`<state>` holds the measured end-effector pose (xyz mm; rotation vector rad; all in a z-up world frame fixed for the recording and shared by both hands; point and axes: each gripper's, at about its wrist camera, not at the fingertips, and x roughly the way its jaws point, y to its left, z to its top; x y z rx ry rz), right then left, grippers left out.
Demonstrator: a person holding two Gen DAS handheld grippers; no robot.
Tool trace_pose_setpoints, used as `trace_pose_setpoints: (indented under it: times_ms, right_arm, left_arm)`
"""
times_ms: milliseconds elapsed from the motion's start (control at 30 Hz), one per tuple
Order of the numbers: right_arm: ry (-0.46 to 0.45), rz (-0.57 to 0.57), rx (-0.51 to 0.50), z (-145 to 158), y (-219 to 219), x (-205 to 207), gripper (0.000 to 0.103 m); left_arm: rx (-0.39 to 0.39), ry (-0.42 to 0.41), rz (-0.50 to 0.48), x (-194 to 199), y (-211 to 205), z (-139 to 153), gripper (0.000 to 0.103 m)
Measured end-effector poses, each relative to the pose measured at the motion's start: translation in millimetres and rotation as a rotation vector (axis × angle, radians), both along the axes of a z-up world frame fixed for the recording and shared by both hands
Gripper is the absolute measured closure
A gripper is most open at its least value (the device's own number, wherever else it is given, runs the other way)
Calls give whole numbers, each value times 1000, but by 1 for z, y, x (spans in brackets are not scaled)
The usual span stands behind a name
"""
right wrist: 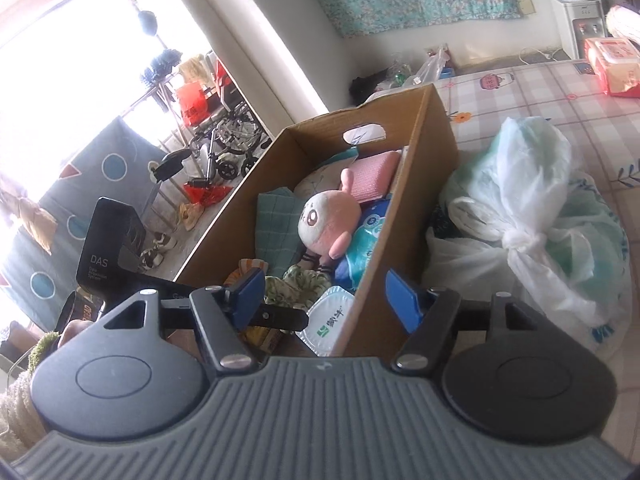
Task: Organize soft objects
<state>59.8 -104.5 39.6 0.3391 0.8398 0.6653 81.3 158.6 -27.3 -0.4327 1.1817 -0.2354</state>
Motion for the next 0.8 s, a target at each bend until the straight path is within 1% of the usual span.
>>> trace_pose_setpoints:
  times_ms: [67, 167, 233, 300, 333, 400, 433, 467, 500, 533, 600, 667, 733, 800]
  right_arm:
    - [3, -32, 8, -3, -11, -9, 34]
    - [-19, -82, 16, -5, -26, -25, 30]
    - [-52, -118, -7, -6, -32, -35, 25]
    - [-85, -154, -58, -8, -34, -45, 22]
    - [-101, -168, -91, -10, -33, -49, 20]
    - [-128, -201, -167, -14, -30, -56, 15]
    - [-143, -214, -200, -15, -29, -60, 14]
    - [-158, -225, -229, -16, -28, -64, 11]
    - [-176, -240, -258, -17, -27, -67, 3]
    - [-192, -253, -274, -18, -27, -70, 1]
    - [-228, -268, -296, -18, -26, -75, 1]
    - [-246, -273, -312, -19, -24, -78, 1]
    - [-251, -275, -330, -20, -22, -80, 1]
    - [-246, -277, -342, -22, -20, -80, 1]
  left_arm:
    - [29, -28, 24, -7, -2, 6, 36]
    - [53, -107, 60, -26, -3, 23, 29]
    - [71, -176, 71, -43, -9, 38, 22]
    - [103, -246, 80, -60, -19, 50, 14]
    - [124, -283, 82, -68, -25, 56, 12]
    - [173, -343, 69, -83, -40, 64, 6]
    - [195, -363, 58, -88, -46, 67, 6]
    - [220, -389, 46, -94, -55, 70, 4]
    - [237, -408, 48, -99, -61, 71, 2]
    - [258, -430, 57, -104, -67, 73, 1]
    - [305, -465, 74, -111, -78, 76, 0]
    - [364, -481, 85, -113, -88, 78, 0]
    - [390, -466, 87, -112, -93, 80, 0]
    - [390, -460, 84, -112, -96, 81, 0]
